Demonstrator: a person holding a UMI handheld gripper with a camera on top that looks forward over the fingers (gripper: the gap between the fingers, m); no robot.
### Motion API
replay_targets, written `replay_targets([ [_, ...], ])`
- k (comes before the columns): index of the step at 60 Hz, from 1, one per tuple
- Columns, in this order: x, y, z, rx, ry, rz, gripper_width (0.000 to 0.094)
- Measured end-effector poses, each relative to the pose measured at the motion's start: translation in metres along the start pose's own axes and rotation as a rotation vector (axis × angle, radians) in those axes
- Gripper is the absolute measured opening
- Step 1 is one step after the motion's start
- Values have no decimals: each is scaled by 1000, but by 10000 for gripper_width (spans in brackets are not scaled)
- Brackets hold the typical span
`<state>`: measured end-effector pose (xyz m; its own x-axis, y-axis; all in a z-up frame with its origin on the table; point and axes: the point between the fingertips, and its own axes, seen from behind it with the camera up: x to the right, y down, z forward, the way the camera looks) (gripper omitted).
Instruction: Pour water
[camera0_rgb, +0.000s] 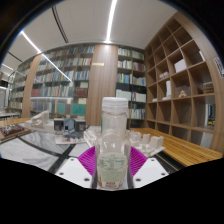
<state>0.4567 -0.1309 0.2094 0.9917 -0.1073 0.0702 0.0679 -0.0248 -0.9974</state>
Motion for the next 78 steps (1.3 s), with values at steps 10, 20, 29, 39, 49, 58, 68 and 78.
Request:
replay_targets([
  [10, 8, 84, 8, -140, -3, -7, 400],
  [20, 10, 126, 8, -156, -19, 13, 405],
  [29, 8, 125, 11, -188, -29, -22, 546],
  [39, 20, 121, -13, -288, 39, -18, 846],
  [49, 16, 86, -75, -321, 63, 18, 852],
  [58, 4, 53, -152, -341, 75, -5, 856],
  [68, -12, 27, -243, -356, 89, 4, 855],
  [78, -11, 21, -314, -370, 134, 12, 854],
])
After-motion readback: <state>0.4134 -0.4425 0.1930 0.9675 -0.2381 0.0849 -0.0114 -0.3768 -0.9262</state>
